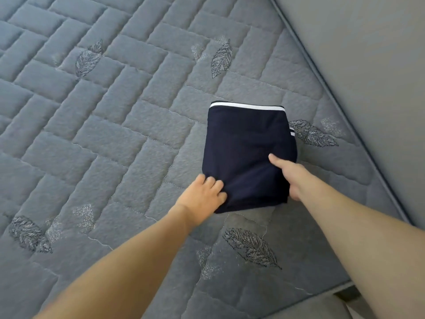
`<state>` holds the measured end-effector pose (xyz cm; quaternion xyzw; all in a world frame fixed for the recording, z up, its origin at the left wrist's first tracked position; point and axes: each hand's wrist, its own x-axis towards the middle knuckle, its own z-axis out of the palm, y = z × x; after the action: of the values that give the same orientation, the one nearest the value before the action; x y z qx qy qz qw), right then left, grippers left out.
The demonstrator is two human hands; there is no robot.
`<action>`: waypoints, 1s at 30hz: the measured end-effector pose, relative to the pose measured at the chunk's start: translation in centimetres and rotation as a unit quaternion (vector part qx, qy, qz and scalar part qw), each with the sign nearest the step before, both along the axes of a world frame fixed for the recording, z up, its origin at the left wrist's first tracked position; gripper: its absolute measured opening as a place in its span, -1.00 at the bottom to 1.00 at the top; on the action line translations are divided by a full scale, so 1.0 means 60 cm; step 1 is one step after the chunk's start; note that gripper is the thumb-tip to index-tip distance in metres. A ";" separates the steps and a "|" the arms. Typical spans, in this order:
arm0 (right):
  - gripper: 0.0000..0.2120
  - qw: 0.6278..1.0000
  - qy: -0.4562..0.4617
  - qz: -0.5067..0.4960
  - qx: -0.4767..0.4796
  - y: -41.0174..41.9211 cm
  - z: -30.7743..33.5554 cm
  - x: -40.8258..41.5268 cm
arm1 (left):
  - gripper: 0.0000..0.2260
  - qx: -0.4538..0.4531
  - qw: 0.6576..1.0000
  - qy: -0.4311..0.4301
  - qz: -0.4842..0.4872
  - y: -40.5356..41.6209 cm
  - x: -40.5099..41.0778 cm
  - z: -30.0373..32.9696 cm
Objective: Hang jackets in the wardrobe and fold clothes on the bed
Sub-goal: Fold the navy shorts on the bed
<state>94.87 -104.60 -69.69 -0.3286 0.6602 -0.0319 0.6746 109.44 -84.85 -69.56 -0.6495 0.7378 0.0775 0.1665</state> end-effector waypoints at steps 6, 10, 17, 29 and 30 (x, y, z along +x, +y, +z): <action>-0.26 0.997 0.065 0.022 -0.036 0.004 -0.014 0.007 | -0.71 0.037 0.944 0.256 0.207 0.033 -0.003 -0.023; -0.09 0.944 0.176 0.154 -0.232 -0.001 -0.012 0.019 | -0.48 -0.048 0.590 0.426 0.684 -0.002 -0.010 -0.021; -0.43 0.993 0.050 0.065 -0.079 -0.016 -0.013 0.006 | -0.73 0.179 0.409 0.583 0.679 -0.018 0.007 -0.013; -0.54 0.986 -0.034 0.147 -0.074 -0.026 -0.005 -0.031 | -0.69 0.257 0.712 0.280 0.590 -0.057 -0.009 0.028; -0.57 0.976 -0.044 0.187 -0.106 -0.029 0.001 -0.035 | -0.65 0.166 0.784 0.208 0.560 -0.080 0.003 0.038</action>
<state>92.77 -106.33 -69.62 -0.5138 0.5500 0.0109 0.6583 109.62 -89.67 -67.26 -0.8792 0.2363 0.4117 0.0417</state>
